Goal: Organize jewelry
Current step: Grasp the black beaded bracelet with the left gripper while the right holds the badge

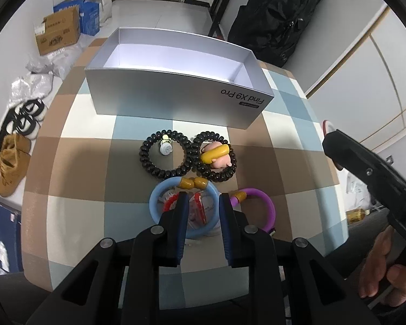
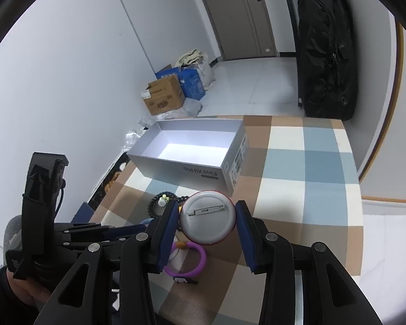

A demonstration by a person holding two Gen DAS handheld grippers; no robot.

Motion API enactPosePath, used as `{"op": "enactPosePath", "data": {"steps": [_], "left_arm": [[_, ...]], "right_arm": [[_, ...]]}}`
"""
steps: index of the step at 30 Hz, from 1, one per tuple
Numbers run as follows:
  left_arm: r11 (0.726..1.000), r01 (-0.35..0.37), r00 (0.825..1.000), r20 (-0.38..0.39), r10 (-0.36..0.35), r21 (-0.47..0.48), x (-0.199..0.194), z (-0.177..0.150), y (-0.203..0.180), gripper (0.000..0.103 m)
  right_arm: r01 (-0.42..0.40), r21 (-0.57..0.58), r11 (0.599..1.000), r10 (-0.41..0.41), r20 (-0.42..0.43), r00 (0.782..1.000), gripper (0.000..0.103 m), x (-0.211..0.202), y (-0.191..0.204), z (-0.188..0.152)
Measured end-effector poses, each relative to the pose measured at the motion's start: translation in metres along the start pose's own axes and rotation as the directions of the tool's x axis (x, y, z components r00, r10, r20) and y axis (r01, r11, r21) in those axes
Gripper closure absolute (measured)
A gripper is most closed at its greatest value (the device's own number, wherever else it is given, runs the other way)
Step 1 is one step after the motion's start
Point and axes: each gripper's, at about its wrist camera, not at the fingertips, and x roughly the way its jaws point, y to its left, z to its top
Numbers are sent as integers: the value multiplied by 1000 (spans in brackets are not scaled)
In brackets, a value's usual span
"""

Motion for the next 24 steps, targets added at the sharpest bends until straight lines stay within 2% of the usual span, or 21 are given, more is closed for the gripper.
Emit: {"op": "enactPosePath", "data": {"steps": [4,5,6,12,20,24], "left_arm": [[997,-57,998,12,56,61,0,-3,-8,87],[994,-78,997,17,77,71,-1,-4,-8,95],[993,-93,996,18,91,77,-1,-4,-7,98],[996,-68,998,21,67,62,-3,-2,-4,103],[1000,19,998,65,-21,25,-20,7,-3,103],[998,62,993,101,-59,-26,-29,13,7,103]], "right_arm": [[3,2,1000,-3,-2,1000,62,-1,-1,0],[4,2,1000,-4,-1,1000,62,-2,-1,0],[5,0,1000,-5,1,1000,62,-3,-1,0],[9,-18,1000,-8,13,1000,62,-6,3,1],[-2,-4,1000,2,17,1000,62,-5,3,3],[-7,5,1000,7,15,1000,62,-3,3,5]]}}
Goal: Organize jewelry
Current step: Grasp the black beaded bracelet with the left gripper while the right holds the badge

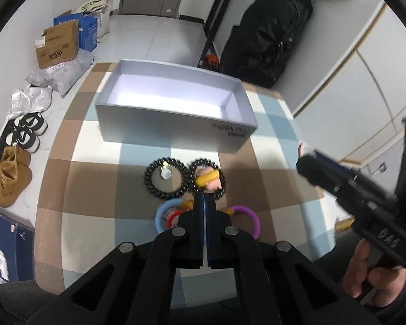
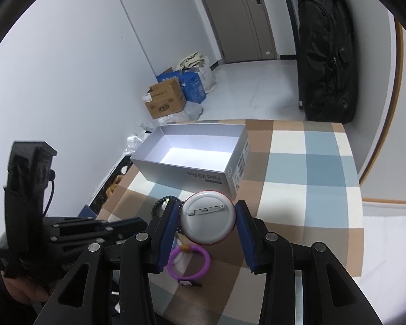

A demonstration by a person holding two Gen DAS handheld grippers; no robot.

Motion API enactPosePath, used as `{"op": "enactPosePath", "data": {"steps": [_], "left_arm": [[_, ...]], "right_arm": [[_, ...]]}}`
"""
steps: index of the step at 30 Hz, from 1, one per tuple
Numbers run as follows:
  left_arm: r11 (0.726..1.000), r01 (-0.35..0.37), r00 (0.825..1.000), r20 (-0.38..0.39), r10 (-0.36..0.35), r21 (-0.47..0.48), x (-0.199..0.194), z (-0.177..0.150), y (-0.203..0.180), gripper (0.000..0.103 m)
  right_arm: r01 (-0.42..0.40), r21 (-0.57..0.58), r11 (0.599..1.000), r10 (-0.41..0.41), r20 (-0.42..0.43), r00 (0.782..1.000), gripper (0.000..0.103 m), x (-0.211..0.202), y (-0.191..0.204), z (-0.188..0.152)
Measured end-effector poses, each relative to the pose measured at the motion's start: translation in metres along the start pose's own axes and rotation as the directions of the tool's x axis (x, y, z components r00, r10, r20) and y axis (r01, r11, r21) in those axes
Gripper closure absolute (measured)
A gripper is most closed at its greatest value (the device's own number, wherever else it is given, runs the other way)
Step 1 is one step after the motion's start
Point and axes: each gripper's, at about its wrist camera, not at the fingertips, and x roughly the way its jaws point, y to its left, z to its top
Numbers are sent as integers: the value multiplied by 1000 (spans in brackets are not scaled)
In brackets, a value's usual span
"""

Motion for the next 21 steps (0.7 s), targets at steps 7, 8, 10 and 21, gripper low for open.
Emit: {"op": "enactPosePath", "data": {"steps": [7,8,10,21], "left_arm": [[996,-47,998,30,50,-81,2,8,21,103],[995,-52,998,22,54,-83,5,9,23,101],[995,-62,998,5,63,-78,9,8,25,85],[984,-177,982,-66,175,-17,39,12,32,49]], "right_arm": [[-8,26,1000,8,-16,1000,61,7,-1,1],[-10,33,999,11,-18,1000,61,8,-1,1],[-13,41,999,14,-20,1000,61,9,-2,2],[-24,55,998,25,-20,999,61,13,-1,7]]}}
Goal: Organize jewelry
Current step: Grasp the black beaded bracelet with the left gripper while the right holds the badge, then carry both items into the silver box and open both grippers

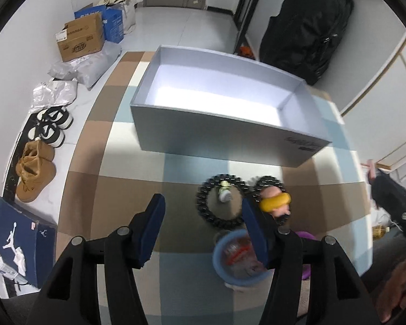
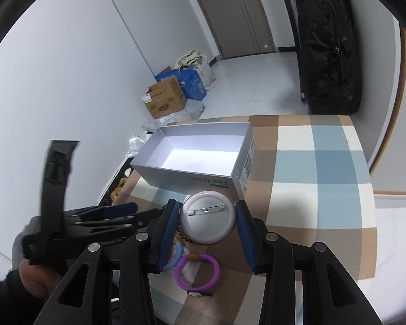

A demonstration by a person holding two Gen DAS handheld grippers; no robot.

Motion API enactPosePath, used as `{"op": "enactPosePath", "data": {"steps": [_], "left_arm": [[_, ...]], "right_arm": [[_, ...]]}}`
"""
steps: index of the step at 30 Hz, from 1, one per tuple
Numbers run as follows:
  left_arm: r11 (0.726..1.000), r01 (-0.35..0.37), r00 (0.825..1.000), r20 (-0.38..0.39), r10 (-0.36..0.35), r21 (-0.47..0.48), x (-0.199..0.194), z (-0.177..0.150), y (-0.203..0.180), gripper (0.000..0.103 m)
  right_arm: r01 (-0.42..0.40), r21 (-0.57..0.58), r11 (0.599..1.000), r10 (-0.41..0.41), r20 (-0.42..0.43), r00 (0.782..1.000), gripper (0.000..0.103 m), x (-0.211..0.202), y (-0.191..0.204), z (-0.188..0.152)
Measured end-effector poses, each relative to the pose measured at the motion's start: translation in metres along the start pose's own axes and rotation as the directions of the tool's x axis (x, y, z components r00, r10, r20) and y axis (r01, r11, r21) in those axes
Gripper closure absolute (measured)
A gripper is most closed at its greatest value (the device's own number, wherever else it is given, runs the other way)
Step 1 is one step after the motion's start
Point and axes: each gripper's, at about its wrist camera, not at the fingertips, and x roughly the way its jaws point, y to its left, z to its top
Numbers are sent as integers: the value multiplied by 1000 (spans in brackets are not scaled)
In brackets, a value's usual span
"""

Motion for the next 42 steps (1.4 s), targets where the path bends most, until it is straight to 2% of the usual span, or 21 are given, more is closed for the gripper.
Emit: {"op": "enactPosePath", "data": {"steps": [2,4,6,9,13,17,23,27,31,35,42], "left_arm": [[1000,-2,1000,-6,2,-6,0,0,4,50],[1000,-6,1000,-8,6,9,-1,-1,4,57],[998,-48,999,-21,49,47,2,-1,2,72],[998,-37,998,-56,40,47,12,0,0,79],[996,-49,997,-58,53,77,14,5,-5,84],[988,-87,994,-56,95,129,16,6,-11,97],[985,-86,994,-56,95,147,10,3,-12,98],[985,-70,998,3,71,156,-11,3,-15,98],[991,-18,998,66,9,133,-32,6,-15,98],[993,52,990,122,-65,107,-48,13,-13,98],[992,119,972,202,-123,29,-49,38,-6,98]], "right_arm": [[0,8,1000,0,-1,1000,61,1,-2,1],[-1,14,1000,2,-2,1000,61,1,-3,2],[-3,20,1000,4,-3,1000,61,1,-5,2],[-6,29,1000,6,-5,1000,61,2,-6,3],[-12,29,1000,12,-3,1000,61,1,-5,4],[-13,24,1000,13,0,1000,61,0,-4,5],[-6,31,999,6,7,1000,61,-1,-5,7],[-10,36,999,10,13,1000,61,-1,-4,10],[-17,31,999,17,19,1000,61,1,-1,15],[-24,26,999,23,31,999,61,4,3,22],[-35,44,998,33,42,999,61,18,4,40]]}}
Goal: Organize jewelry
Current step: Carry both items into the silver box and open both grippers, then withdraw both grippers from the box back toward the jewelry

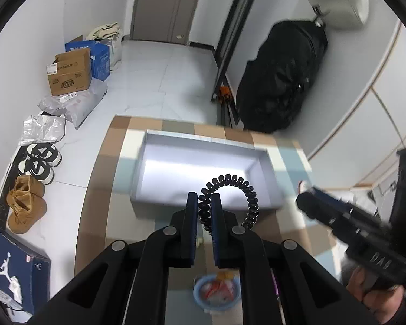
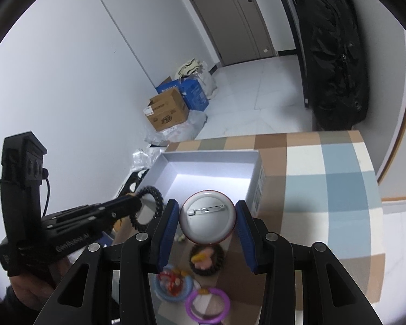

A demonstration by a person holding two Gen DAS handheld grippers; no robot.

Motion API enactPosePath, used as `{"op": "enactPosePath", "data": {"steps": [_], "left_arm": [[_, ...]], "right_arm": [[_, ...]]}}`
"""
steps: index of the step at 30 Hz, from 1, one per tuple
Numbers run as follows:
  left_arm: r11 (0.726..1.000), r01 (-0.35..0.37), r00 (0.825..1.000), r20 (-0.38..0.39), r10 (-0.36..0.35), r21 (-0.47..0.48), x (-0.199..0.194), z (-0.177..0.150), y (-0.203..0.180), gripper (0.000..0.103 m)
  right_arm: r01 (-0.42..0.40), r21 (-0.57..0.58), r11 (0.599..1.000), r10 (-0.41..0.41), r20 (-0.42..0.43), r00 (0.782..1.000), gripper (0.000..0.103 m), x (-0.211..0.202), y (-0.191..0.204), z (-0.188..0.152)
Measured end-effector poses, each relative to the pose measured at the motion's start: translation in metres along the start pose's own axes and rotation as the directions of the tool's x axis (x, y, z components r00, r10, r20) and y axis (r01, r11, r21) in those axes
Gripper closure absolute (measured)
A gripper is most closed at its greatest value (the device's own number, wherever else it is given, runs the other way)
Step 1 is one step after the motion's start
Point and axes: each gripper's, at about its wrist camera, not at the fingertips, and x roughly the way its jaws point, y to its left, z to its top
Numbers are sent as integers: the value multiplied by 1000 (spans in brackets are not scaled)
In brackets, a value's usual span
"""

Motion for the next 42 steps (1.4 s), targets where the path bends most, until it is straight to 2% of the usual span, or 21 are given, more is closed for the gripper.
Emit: {"op": "enactPosePath", "data": {"steps": [8,16,22,23,25,26,29,32,35,42], "left_arm": [[996,30,1000,-1,-31,-78,22,18,13,98],[993,36,998,-45,-42,-113,45,22,15,98],[984,76,992,-90,-92,-160,57,28,19,96],[983,83,990,-102,-101,-166,59,29,20,93],[981,74,989,-116,-96,-181,61,29,23,79],[979,78,989,-112,-100,-190,60,28,25,69],[974,81,990,-93,-103,-213,55,27,27,58],[979,63,994,-77,-79,-194,51,25,23,55],[983,46,996,-61,-57,-178,45,24,21,45],[988,30,998,-50,-37,-150,32,14,17,38]], "right_arm": [[-32,18,999,32,-6,999,61,28,-3,19],[-75,73,994,78,-31,996,61,56,-18,30],[-116,133,984,123,-40,992,58,68,-30,37],[-118,134,984,124,-38,992,50,68,-31,38],[-124,136,983,127,-18,992,40,65,-32,39],[-126,134,983,128,-5,992,39,62,-33,40],[-119,141,983,117,23,993,29,54,-37,42],[-115,160,980,110,41,993,21,48,-41,42],[-110,161,981,104,44,994,17,43,-42,41],[-95,157,983,88,56,995,9,25,-40,31]]}}
